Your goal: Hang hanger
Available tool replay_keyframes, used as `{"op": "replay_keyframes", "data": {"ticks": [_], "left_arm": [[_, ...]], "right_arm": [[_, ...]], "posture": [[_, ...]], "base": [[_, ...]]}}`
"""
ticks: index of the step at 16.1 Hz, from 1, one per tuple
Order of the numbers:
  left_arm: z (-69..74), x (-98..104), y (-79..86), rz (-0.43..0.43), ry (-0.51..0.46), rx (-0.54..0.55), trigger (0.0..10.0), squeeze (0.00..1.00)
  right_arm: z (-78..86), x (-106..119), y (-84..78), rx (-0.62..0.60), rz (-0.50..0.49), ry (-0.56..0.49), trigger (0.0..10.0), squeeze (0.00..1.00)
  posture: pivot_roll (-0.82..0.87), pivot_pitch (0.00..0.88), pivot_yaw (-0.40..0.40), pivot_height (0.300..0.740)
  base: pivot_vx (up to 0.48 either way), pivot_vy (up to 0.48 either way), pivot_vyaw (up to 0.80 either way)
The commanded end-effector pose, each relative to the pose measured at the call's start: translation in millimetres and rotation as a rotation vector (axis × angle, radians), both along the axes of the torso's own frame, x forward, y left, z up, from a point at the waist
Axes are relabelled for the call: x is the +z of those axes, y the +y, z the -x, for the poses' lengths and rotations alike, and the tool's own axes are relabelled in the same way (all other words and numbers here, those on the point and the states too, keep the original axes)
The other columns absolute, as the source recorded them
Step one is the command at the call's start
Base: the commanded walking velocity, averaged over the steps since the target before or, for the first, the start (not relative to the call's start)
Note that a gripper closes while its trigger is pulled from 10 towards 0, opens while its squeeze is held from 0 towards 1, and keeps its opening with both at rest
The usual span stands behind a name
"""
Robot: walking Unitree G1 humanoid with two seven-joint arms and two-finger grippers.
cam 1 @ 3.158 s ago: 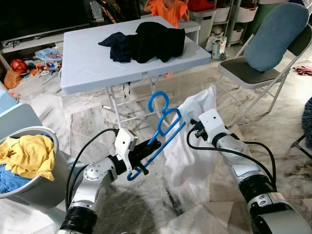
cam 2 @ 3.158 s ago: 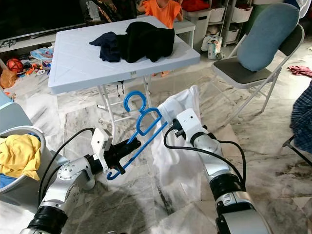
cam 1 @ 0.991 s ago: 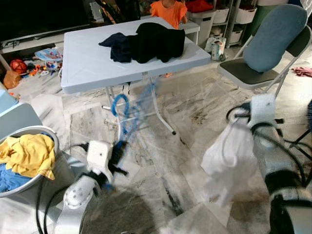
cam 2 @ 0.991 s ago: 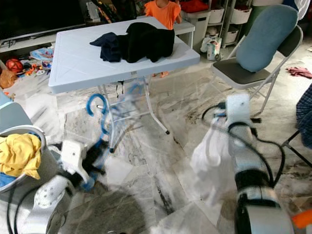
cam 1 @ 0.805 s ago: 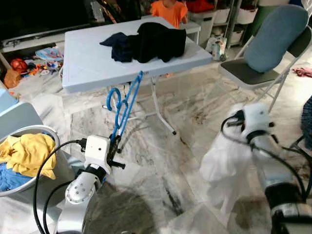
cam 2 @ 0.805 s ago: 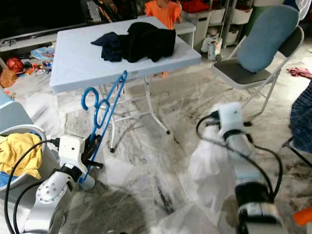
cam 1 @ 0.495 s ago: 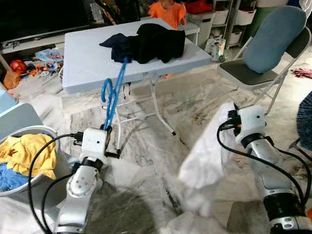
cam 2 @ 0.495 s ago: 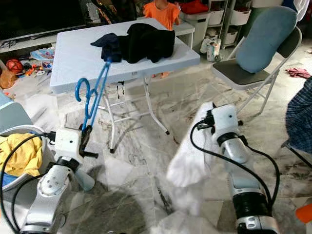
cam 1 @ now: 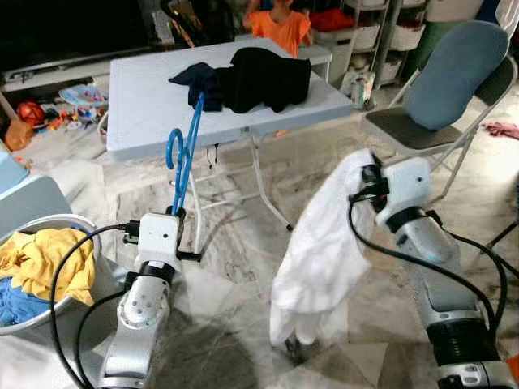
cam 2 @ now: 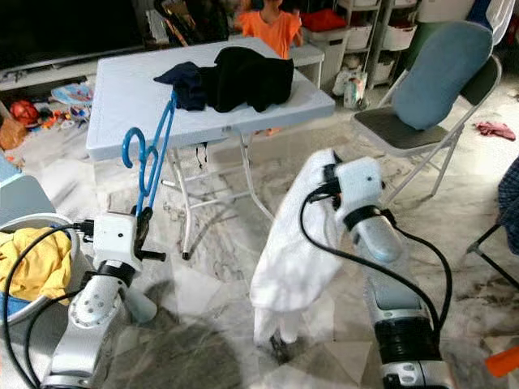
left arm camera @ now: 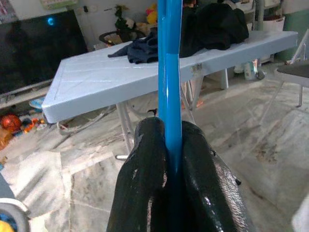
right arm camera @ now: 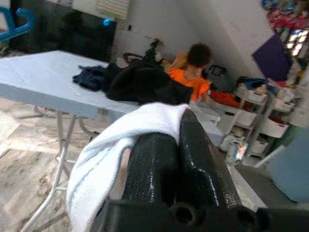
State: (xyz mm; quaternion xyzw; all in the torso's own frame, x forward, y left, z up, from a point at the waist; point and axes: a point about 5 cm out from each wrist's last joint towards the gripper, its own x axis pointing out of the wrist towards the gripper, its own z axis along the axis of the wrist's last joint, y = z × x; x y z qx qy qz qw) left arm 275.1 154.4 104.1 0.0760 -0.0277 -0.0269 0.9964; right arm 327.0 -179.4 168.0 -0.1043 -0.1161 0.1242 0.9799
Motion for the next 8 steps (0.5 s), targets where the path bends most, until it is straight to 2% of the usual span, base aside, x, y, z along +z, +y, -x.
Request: {"op": "replay_keyframes", "data": {"ticks": [1, 4, 8], "left_arm": [[-0.4, 3.9, 8.4, -0.006, -0.01, 0.033, 10.0, 0.0], [-0.9, 3.2, 10.8, -0.015, 0.011, 0.047, 10.0, 0.0], [-2.6, 6.1, 12.1, -0.001, 0.011, 0.065, 10.0, 0.0]], "right_arm": [[-1.6, 9.9, 8.7, 0.022, -0.02, -0.029, 10.0, 0.0], [-1.9, 12.3, 8.7, 0.018, -0.02, -0.027, 10.0, 0.0], [-3.5, 13.2, 5.3, -0.002, -0.047, -0.021, 10.0, 0.0]], "posture": [[-0.1, 0.0, 0.046, 0.74], [-0.1, 0.0, 0.046, 0.74], [-0.1, 0.0, 0.043, 0.74]], "base": [[0.281, 0.0, 0.79], [0.31, 0.0, 0.78], [0.32, 0.0, 0.0]]}}
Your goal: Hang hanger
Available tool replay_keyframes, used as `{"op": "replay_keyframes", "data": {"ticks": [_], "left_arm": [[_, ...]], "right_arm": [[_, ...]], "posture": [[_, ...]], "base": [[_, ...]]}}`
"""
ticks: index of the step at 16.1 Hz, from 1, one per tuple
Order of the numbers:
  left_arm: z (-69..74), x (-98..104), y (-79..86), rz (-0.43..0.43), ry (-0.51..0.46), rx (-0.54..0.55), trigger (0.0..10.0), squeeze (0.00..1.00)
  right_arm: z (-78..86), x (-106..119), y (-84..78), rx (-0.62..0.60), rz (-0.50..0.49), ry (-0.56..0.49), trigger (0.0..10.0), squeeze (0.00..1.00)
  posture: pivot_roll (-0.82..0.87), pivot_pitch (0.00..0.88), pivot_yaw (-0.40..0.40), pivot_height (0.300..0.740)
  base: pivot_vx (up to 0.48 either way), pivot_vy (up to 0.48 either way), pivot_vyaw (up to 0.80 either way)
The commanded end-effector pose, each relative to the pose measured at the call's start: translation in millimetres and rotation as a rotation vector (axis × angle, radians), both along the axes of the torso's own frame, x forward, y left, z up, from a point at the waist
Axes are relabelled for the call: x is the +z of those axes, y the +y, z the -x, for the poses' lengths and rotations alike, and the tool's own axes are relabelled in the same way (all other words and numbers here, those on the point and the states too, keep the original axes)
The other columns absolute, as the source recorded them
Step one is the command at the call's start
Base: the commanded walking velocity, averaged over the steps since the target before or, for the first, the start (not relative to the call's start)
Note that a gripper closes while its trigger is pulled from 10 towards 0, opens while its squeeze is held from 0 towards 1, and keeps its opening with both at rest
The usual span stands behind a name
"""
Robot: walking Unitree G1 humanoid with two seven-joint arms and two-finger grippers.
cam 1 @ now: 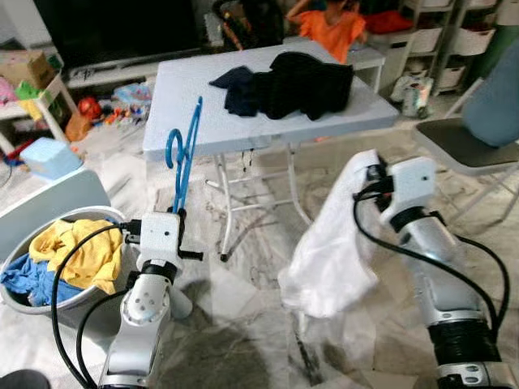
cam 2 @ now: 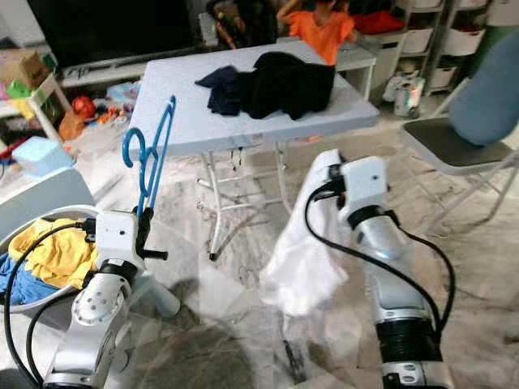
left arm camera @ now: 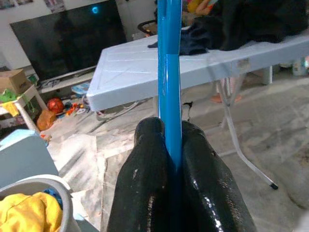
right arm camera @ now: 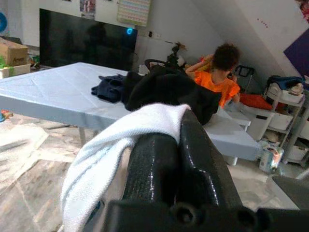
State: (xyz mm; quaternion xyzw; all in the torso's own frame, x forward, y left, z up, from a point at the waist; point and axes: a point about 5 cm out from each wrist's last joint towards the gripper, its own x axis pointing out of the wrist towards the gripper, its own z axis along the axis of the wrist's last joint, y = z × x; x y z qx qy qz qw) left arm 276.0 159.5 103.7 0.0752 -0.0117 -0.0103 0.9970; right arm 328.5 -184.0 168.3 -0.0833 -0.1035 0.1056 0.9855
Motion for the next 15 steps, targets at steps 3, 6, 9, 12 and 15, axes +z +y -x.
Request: {"op": "replay_keyframes", "data": {"ticks": [3, 6, 9, 12, 15], "left_arm": [[-3.0, 7.9, 5.5, 0.002, -0.017, 0.03, 10.0, 0.0], [-5.3, 12.0, 7.0, 0.007, -0.028, 0.038, 10.0, 0.0], [-3.9, 12.9, 11.2, 0.012, -0.033, 0.055, 10.0, 0.0], [-4.9, 14.8, 8.7, 0.024, -0.036, 0.057, 10.0, 0.0], [-5.9, 15.7, 9.7, 0.023, -0.037, 0.06, 10.0, 0.0]], "right_arm": [[-3.1, 13.5, 11.9, 0.042, -0.007, -0.046, 10.0, 0.0], [-2.5, 15.1, 17.6, 0.076, -0.009, -0.047, 10.0, 0.0], [-0.6, 18.3, 21.3, 0.107, -0.024, -0.056, 10.0, 0.0], [-0.6, 18.5, 25.0, 0.111, 0.002, -0.061, 10.0, 0.0], [-2.3, 16.7, 29.5, 0.101, 0.063, -0.059, 10.0, 0.0]], "posture": [[-0.1, 0.0, 0.042, 0.74], [-0.09, 0.0, 0.038, 0.74], [-0.09, 0.0, 0.038, 0.74], [-0.09, 0.0, 0.037, 0.74], [-0.09, 0.0, 0.039, 0.74]], "base": [[0.331, 0.0, 0.0], [0.378, 0.0, 0.0], [0.401, 0.0, 0.0], [0.379, 0.292, 0.0], [0.363, 0.315, 0.0]]}}
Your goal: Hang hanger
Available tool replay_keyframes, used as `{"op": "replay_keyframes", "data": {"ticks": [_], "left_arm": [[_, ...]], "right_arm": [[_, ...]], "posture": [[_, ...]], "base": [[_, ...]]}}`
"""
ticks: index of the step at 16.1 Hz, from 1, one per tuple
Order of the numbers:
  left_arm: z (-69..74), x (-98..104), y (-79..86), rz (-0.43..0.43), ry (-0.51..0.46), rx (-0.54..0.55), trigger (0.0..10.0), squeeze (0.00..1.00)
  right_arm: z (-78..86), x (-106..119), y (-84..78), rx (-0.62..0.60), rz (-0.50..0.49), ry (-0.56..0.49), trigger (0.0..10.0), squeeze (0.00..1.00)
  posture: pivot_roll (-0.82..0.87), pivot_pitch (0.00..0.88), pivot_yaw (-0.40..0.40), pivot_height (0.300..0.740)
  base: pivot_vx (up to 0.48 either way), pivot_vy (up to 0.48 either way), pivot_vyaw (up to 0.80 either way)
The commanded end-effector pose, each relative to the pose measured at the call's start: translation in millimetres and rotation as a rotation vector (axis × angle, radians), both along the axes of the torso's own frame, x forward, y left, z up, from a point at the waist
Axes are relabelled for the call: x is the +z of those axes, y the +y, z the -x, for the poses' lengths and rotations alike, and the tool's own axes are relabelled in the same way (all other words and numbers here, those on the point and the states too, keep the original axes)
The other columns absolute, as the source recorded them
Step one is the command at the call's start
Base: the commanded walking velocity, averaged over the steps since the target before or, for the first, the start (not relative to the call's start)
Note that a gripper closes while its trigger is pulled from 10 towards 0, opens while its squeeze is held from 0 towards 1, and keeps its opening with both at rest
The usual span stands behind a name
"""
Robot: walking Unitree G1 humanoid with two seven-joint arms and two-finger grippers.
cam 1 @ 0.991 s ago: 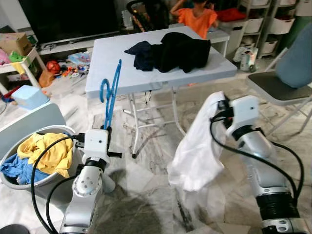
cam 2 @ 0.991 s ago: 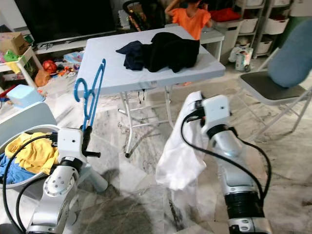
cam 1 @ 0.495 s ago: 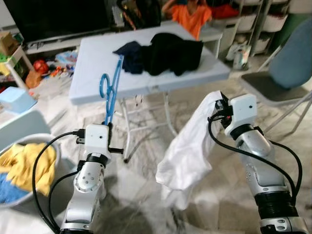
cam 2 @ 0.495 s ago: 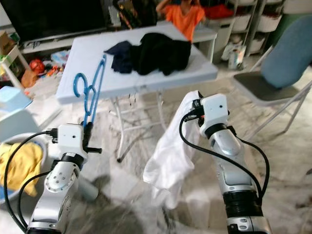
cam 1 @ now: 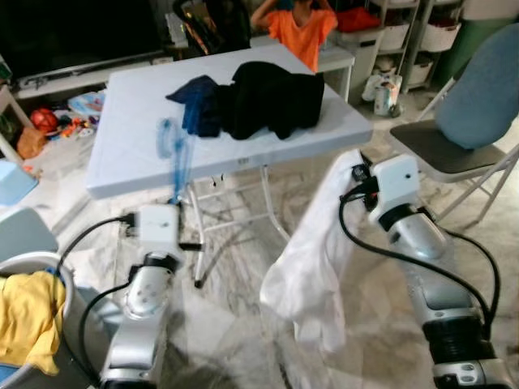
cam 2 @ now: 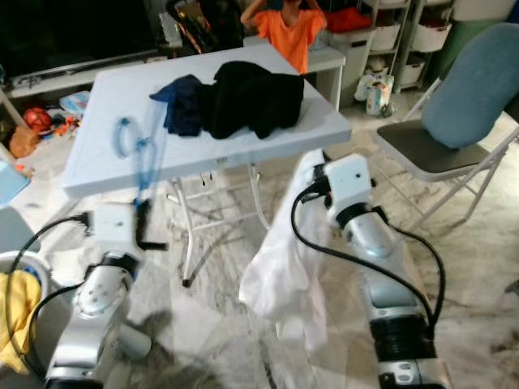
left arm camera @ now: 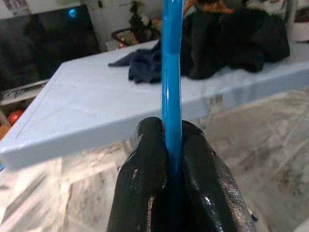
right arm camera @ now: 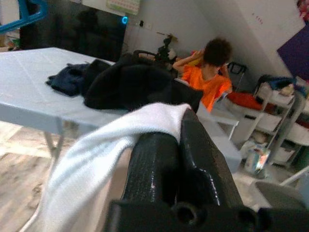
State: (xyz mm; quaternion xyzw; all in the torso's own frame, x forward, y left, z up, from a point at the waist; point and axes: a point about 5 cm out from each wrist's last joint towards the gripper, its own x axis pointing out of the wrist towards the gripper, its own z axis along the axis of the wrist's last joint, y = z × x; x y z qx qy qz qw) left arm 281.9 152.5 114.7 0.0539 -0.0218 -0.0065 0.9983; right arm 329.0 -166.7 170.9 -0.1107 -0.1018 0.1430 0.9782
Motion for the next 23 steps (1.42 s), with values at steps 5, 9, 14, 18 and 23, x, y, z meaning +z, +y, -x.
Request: {"op": "replay_keyframes", "data": {"ticks": [5, 9, 14, 18, 23], "left_arm": [[-2.5, 6.5, 14.8, 0.001, -0.012, 0.06, 10.0, 0.0], [-3.2, 9.6, 13.4, 0.003, -0.026, 0.051, 10.0, 0.0], [-3.5, 12.4, 8.7, 0.026, -0.04, 0.034, 10.0, 0.0], [-5.9, 22.0, 8.6, 0.029, -0.085, 0.028, 10.0, 0.0], [-8.5, 27.4, 7.2, 0.029, -0.105, 0.021, 10.0, 0.0]], "right_arm": [[-2.7, 12.4, 14.1, 0.037, -0.013, -0.036, 10.0, 0.0], [-1.8, 15.5, 14.1, 0.033, -0.039, -0.058, 10.0, 0.0], [-2.6, 15.9, 13.0, 0.016, -0.026, -0.061, 10.0, 0.0], [-3.6, 22.8, 12.4, 0.015, -0.034, -0.094, 10.0, 0.0], [-5.6, 30.5, 17.7, 0.051, -0.068, -0.109, 10.0, 0.0]], "posture": [[-0.1, 0.0, 0.04, 0.74], [-0.09, 0.0, 0.041, 0.74], [-0.09, 0.0, 0.042, 0.74], [-0.09, 0.0, 0.045, 0.74], [-0.09, 0.0, 0.045, 0.74]], "base": [[0.338, 0.341, 0.0], [0.315, 0.348, 0.0], [0.0, 0.0, 0.0], [0.142, 0.0, 0.0], [0.365, 0.0, 0.54]]}}
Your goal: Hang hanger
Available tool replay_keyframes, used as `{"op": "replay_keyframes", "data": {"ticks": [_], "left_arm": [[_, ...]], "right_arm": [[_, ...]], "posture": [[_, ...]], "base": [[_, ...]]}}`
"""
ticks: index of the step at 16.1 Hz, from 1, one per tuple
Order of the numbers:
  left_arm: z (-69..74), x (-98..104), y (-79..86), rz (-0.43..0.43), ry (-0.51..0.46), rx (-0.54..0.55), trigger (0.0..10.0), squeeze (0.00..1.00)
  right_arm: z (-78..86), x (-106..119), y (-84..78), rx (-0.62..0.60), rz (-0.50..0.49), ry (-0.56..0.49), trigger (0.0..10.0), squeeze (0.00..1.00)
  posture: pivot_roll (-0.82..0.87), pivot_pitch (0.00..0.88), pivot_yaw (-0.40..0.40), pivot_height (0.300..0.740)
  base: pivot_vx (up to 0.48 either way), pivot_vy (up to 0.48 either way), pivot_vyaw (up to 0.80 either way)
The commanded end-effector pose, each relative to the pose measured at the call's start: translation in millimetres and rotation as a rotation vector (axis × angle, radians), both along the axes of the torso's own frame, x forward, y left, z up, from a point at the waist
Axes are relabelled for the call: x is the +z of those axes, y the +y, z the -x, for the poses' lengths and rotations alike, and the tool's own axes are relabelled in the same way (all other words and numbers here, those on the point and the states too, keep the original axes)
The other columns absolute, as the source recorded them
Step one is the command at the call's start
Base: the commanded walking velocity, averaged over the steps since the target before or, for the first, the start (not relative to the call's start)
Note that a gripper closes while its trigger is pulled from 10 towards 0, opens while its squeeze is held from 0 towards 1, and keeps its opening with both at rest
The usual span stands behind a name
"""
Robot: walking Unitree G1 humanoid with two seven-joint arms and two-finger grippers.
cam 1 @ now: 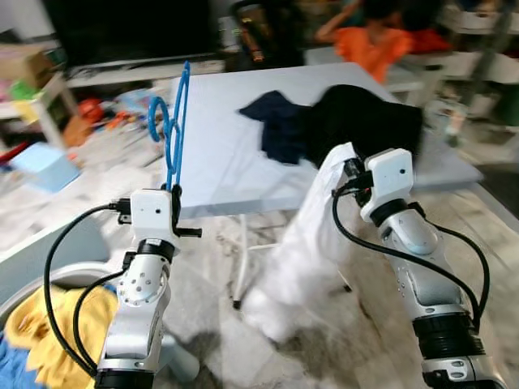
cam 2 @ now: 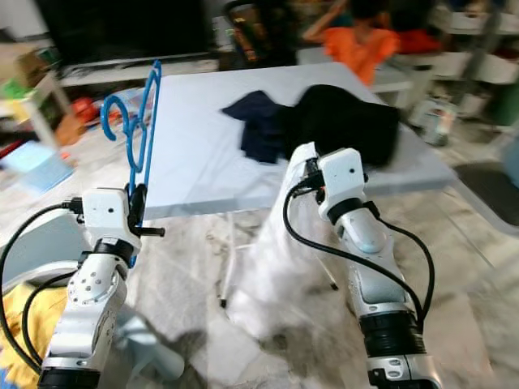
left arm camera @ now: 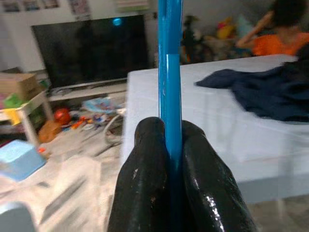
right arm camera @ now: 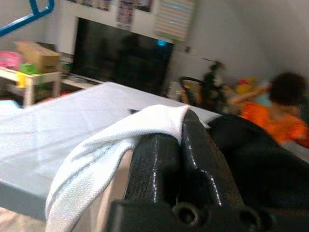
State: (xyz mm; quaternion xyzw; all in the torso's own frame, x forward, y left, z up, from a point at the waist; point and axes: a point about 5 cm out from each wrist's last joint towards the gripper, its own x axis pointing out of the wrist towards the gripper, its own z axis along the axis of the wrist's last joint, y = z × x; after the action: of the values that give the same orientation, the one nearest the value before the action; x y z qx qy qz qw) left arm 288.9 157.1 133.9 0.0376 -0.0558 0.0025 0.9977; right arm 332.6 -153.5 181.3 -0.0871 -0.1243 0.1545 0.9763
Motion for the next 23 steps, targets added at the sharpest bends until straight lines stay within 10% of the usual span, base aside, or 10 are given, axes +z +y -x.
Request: {"op": "replay_keyframes", "data": {"ticks": [1, 23], "left_arm": [[-1.5, 8.2, 2.6, -0.005, -0.036, 0.007, 10.0, 0.0], [-4.7, 8.7, -0.9, 0.008, -0.037, 0.037, 10.0, 0.0]], "right_arm": [[-2.5, 21.3, 5.5, 0.021, -0.019, -0.078, 10.0, 0.0], [-1.8, 32.0, 21.5, 0.11, 0.003, -0.15, 10.0, 0.0]], "posture": [[-0.09, 0.0, 0.045, 0.74], [-0.1, 0.0, 0.033, 0.74]], "base": [[0.386, 0.0, 0.48], [0.345, 0.0, 0.16]]}}
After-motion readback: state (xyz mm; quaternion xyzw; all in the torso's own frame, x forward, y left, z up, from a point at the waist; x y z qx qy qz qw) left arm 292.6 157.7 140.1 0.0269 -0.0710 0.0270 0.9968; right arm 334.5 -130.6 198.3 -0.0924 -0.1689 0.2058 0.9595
